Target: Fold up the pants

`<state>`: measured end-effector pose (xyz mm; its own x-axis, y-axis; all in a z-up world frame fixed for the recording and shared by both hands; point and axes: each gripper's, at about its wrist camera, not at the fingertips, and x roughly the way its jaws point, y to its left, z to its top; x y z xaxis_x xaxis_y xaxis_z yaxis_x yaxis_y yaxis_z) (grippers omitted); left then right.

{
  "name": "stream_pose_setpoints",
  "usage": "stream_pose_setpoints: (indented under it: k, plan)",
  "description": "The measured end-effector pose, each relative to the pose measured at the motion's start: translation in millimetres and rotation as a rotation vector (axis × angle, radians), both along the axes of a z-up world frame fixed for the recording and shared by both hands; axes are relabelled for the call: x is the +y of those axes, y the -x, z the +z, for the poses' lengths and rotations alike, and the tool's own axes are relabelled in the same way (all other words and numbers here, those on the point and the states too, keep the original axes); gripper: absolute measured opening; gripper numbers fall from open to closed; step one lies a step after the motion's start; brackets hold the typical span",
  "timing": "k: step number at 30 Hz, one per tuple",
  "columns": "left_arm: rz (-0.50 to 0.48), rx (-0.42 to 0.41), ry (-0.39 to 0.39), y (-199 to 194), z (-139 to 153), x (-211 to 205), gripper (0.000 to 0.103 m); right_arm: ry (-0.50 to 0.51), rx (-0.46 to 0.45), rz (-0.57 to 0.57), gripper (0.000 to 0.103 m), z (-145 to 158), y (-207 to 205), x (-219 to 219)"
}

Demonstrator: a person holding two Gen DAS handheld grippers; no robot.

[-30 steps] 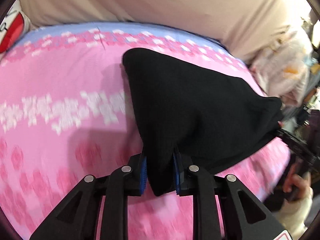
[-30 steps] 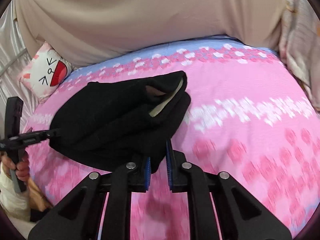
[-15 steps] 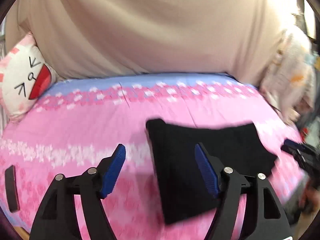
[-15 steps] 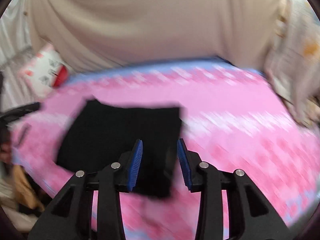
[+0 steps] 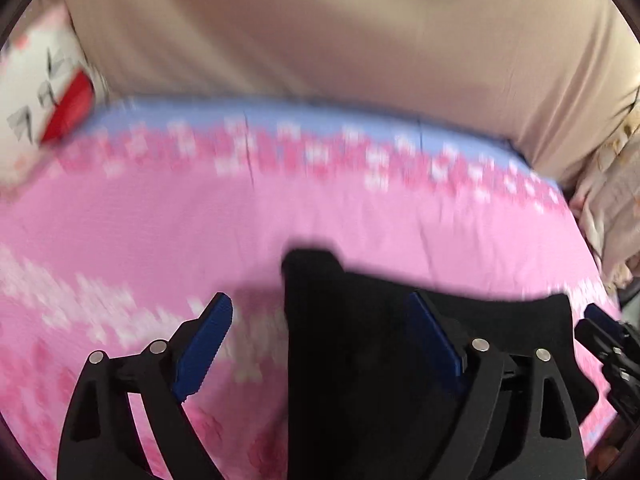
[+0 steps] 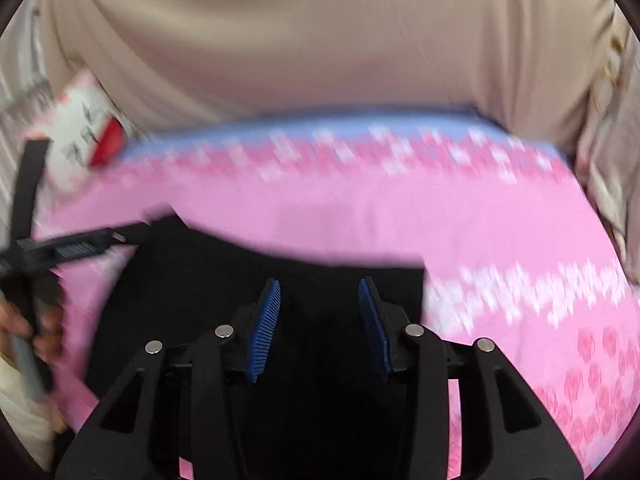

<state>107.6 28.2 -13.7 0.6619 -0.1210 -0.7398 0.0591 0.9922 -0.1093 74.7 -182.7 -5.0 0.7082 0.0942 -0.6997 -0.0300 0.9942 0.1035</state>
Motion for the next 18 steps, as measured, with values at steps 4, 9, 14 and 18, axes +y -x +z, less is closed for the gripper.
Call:
stream_pose_setpoints:
  k: [4, 9, 14, 18]
  plan:
    - [0.039, 0.062, -0.180, -47, -24, -23, 0.087, 0.024, 0.129, 0.039, 0.047, -41, -54, 19]
    - [0.046, 0.169, -0.173, -72, -66, -11, 0.091, -0.052, 0.194, -0.114, 0.047, -84, -64, -34]
    - [0.035, 0.159, -0.197, -65, -65, -4, 0.092, -0.059, 0.126, -0.166, 0.045, -57, -48, -36]
    - [0.033, 0.150, -0.211, -67, -66, -5, 0.092, 0.138, 0.104, -0.113, 0.063, -51, -20, -13]
